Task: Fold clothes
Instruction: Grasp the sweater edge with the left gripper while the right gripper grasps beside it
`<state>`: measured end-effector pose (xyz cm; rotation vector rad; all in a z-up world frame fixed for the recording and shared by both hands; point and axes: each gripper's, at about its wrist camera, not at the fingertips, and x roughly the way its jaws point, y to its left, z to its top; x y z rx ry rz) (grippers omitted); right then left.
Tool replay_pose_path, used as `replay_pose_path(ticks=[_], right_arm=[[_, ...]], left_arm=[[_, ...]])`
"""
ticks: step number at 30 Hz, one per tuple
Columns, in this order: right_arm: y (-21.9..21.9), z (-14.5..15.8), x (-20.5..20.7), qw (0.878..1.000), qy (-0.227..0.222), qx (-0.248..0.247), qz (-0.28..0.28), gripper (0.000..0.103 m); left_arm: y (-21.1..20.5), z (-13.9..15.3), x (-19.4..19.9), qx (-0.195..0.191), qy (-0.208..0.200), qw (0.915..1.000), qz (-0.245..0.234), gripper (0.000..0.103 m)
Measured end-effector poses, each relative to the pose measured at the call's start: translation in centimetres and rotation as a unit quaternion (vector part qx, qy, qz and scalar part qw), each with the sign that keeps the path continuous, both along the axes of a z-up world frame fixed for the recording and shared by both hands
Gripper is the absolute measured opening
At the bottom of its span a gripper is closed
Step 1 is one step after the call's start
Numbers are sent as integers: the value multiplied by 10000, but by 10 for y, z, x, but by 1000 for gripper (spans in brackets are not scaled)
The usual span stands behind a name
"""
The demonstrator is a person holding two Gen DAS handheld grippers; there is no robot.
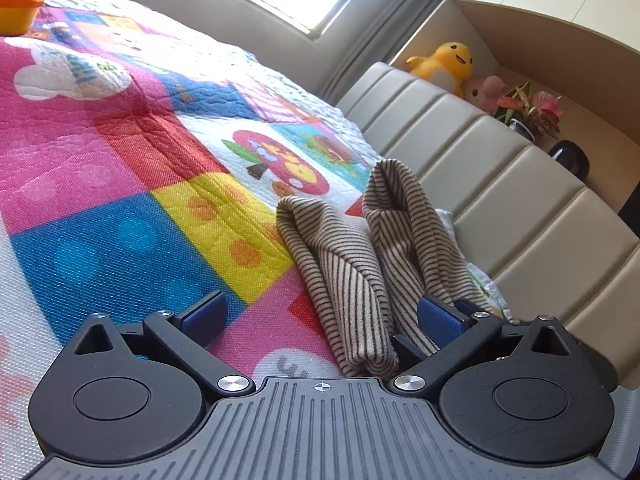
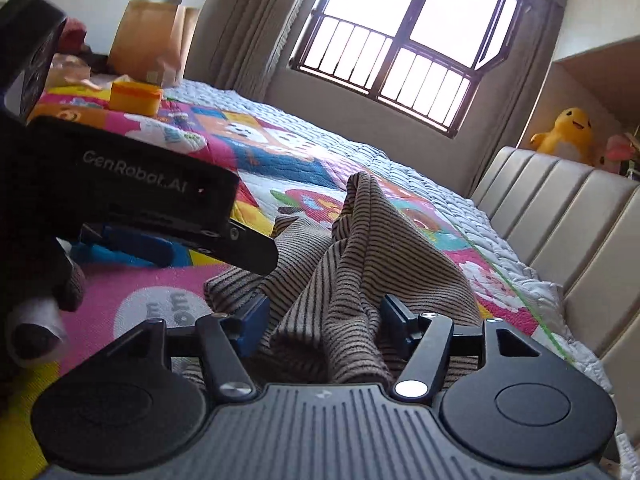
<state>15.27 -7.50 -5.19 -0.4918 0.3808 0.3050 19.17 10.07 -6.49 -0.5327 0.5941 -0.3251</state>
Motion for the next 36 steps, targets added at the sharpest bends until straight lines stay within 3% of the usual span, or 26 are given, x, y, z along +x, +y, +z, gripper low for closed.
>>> replay_pose_path(ticks=[3,5,7,9,11,12,17,21,24,27,28,29,32,36], right_arm=[[-7,2,2,9998,-129,-100,-103,64],[-24,6,2,9991,-257,-63,-317,64],[-36,6,3,9986,-321,-108,-414,65],[-44,6,3,9986,-380,-130,-340,65],[-48,8,2,9980,-551,-227,-230,48],[-49,9,1,9973,-658,-290,-169,32],[-79,47,12,9949,-935,-270,-277,20],[-88,99,16,9972,-497,504,255,18],[-62,103,5,9945,-109,474,923,18],[-39,84,-5,9928,57,80,1198,18],[-35,75,-8,9927,100,-48,1200,19],[-31,66,-13,9923,137,-195,1217,19],[-20,38,-30,9885,229,-703,1321,19],[-1,12,-48,9846,192,-1010,1412,21]], left_arm=[[-6,5,2,226,128,9997,2,103],[-11,11,3,471,277,9984,109,92],[-14,18,5,632,374,9972,155,89],[-15,24,9,513,405,9979,-4,75],[-16,27,13,367,466,9981,-159,60],[-18,27,14,340,502,9979,-207,56],[-24,19,14,75,527,9973,-499,24],[-37,14,17,-106,487,9959,-759,24],[-45,5,17,-141,538,9936,-987,24],[-31,1,10,-393,597,9933,-911,28],[-20,2,6,-446,608,9936,-836,34],[-12,5,2,-346,568,9950,-747,40],[13,17,-5,17,450,9981,-419,41],[23,49,-7,-20,-20,9995,-319,41]])
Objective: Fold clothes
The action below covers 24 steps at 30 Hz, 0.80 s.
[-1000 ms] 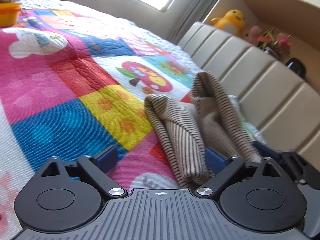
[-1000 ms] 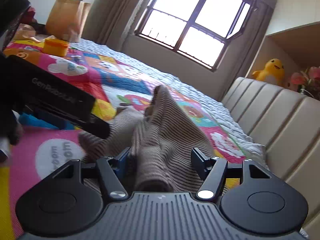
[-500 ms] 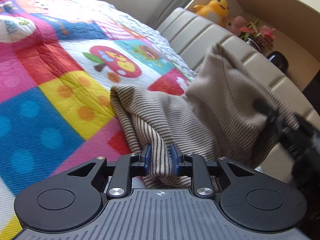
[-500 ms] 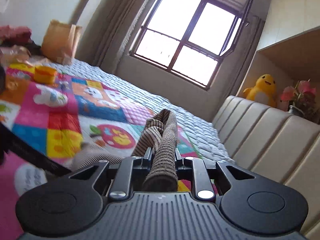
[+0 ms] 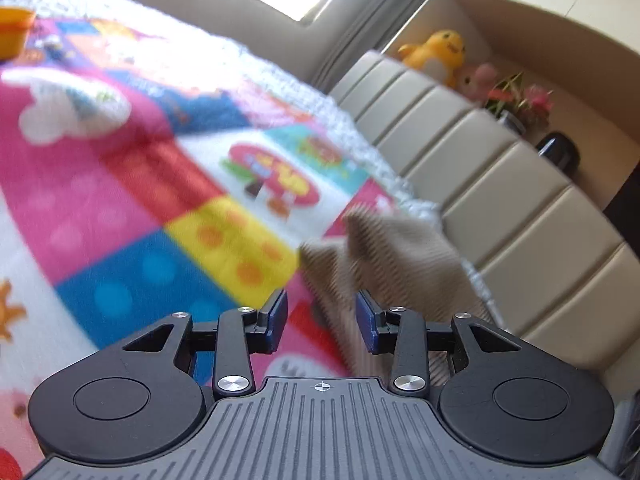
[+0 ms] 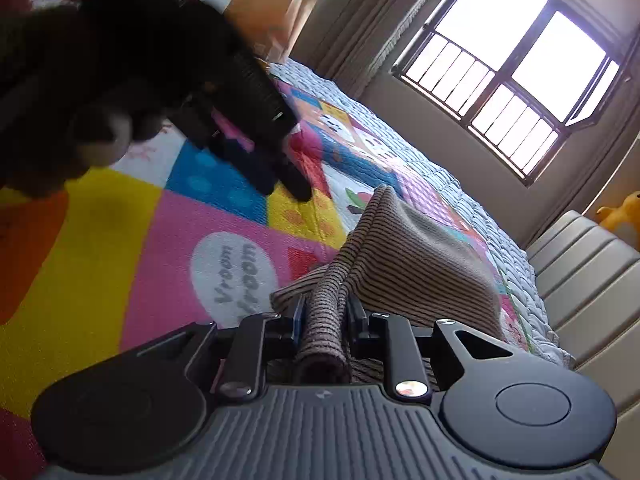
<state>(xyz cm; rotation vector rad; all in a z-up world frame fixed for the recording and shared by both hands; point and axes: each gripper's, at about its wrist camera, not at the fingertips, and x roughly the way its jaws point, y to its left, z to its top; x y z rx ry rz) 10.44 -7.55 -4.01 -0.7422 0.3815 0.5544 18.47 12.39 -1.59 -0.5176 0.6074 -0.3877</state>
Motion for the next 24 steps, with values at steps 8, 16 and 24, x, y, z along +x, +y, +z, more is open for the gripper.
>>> replay_pose_path(ticks=[8,16,24], right_arm=[[5,7,15,9977,293,609,-91,34],[-82,59,12,9773,712,1941,-470,91],[-108,8,65,9430,1400,2319,-1932,102]], left_arm=[[-65,26,29,377,-295,9944,-946,41],[-68,-13,51,425,81,9941,-992,28],[-71,-17,41,862,-185,9909,-1021,28]])
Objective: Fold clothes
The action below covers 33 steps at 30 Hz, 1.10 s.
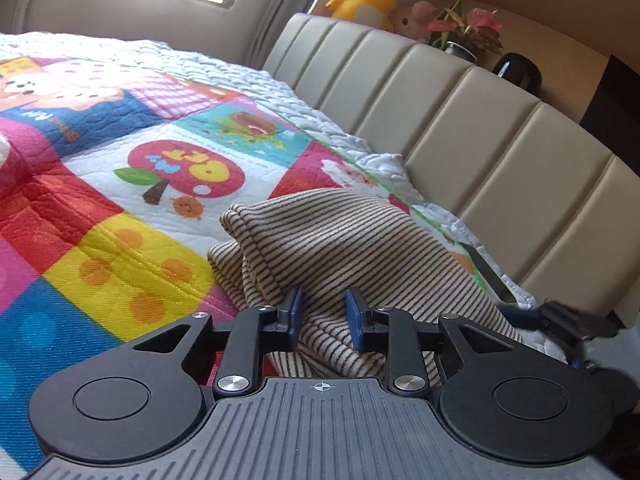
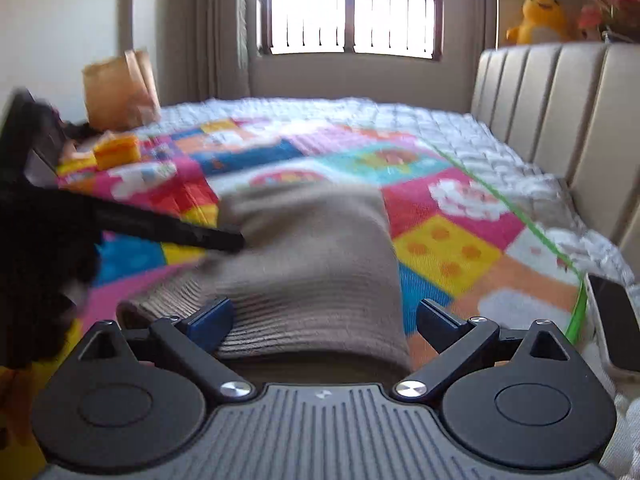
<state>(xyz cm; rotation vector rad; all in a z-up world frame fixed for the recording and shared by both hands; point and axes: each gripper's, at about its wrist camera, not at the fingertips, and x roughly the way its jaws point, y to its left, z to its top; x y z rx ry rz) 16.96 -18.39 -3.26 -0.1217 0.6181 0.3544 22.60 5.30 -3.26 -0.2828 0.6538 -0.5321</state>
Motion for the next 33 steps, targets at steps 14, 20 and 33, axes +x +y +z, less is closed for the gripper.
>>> replay_pose_path(ticks=[14,20,33], right_arm=[[-44,1,10,9838,822,1584,180,103],[-52,60,45,9842,198,1744,217,85],[-3,43,115,9767,725,1851,808,68]], left_arm=[[26,-29,-2,-344,149,9978,555,85],[27,-31,-3,-416,119,9976,532,85],[33,-33,-4,-547,116,9969,560,84]])
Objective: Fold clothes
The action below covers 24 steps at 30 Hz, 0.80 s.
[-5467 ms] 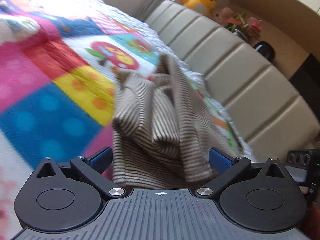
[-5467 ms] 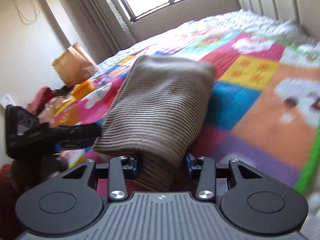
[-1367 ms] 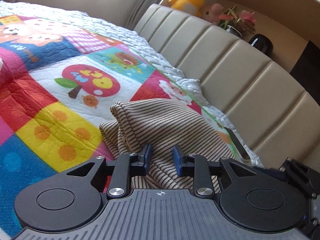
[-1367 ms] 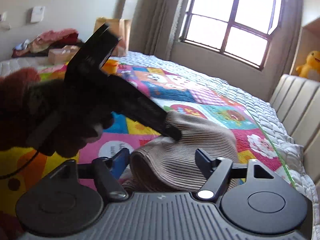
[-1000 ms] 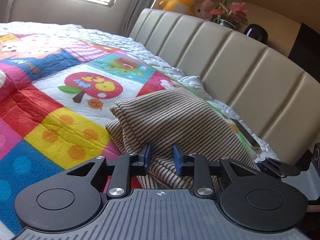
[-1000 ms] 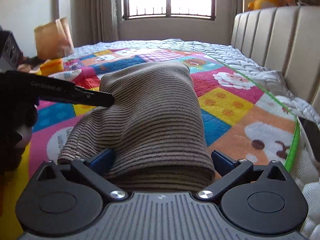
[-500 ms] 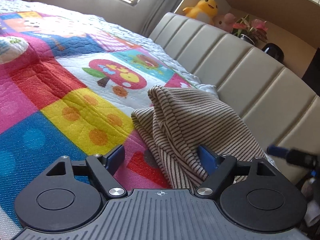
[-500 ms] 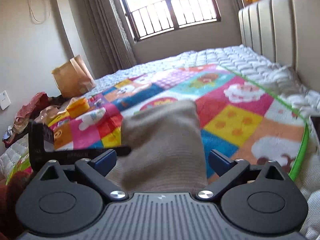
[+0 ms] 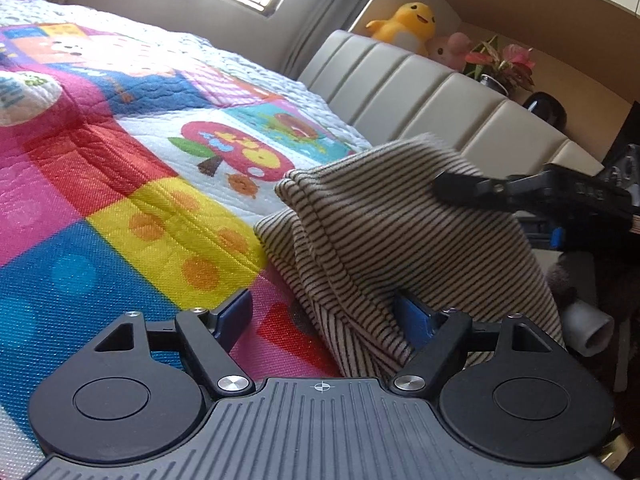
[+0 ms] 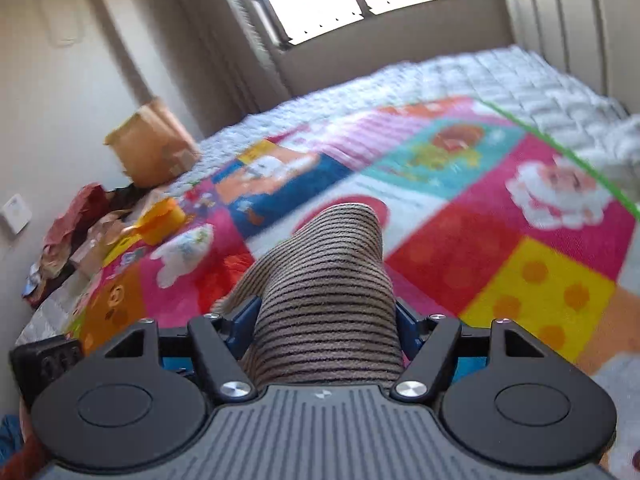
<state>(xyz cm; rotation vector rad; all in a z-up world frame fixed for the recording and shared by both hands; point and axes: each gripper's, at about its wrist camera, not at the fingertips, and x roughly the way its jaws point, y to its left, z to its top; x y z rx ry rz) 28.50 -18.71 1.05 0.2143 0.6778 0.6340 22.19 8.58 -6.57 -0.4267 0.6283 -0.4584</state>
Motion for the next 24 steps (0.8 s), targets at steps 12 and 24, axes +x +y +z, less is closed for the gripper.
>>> replay_pose_path(ticks=[12,24], right_arm=[[-52,-33,-15,9941,465,39,-976,79],[-60,-46,-99,9969,110,-228,-743,61]], left_arm=[[-3,3,2,71,45,10000,-26,86],[-18,62,-14,-127,-274,9994,-193,79]])
